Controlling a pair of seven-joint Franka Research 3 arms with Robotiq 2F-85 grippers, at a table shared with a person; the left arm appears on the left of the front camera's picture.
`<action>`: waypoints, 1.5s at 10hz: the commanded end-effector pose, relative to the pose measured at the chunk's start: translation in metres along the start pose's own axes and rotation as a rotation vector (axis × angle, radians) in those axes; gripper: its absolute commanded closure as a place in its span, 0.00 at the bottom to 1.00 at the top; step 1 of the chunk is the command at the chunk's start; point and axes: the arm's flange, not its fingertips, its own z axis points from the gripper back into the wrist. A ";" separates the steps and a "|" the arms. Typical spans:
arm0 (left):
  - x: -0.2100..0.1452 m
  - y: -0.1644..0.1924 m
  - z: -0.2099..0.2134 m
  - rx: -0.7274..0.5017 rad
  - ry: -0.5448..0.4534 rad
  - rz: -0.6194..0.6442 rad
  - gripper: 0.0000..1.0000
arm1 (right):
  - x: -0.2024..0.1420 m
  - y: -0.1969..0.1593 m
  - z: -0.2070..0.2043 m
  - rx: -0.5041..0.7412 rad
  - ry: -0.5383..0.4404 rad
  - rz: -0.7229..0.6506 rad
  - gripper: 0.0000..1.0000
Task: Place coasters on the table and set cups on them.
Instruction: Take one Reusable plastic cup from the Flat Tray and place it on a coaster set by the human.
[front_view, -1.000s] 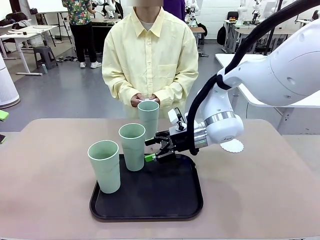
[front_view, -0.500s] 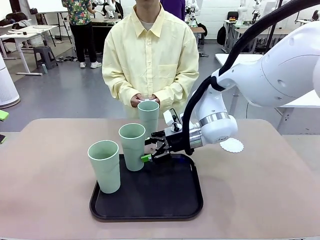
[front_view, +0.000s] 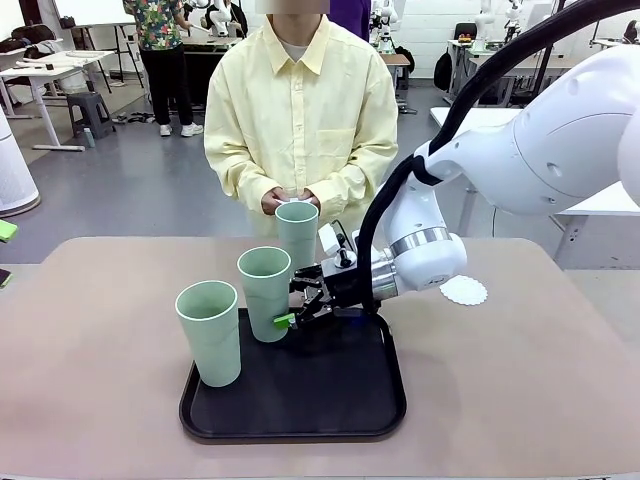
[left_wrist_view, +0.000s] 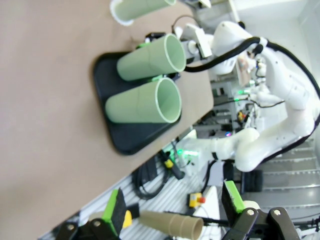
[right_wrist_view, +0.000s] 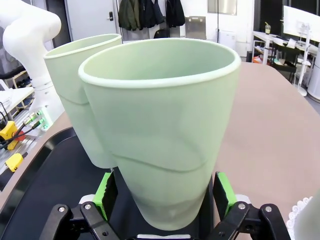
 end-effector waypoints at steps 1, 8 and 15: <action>0.000 0.001 0.000 -0.020 -0.008 -0.020 0.00 | -0.002 -0.006 -0.012 0.002 -0.015 -0.003 0.00; 0.000 0.001 0.000 -0.020 -0.008 -0.020 0.00 | -0.008 -0.023 -0.029 -0.023 -0.003 0.000 0.00; 0.000 0.001 0.000 -0.020 -0.008 -0.020 0.00 | -0.004 -0.023 -0.044 0.004 -0.008 0.013 0.00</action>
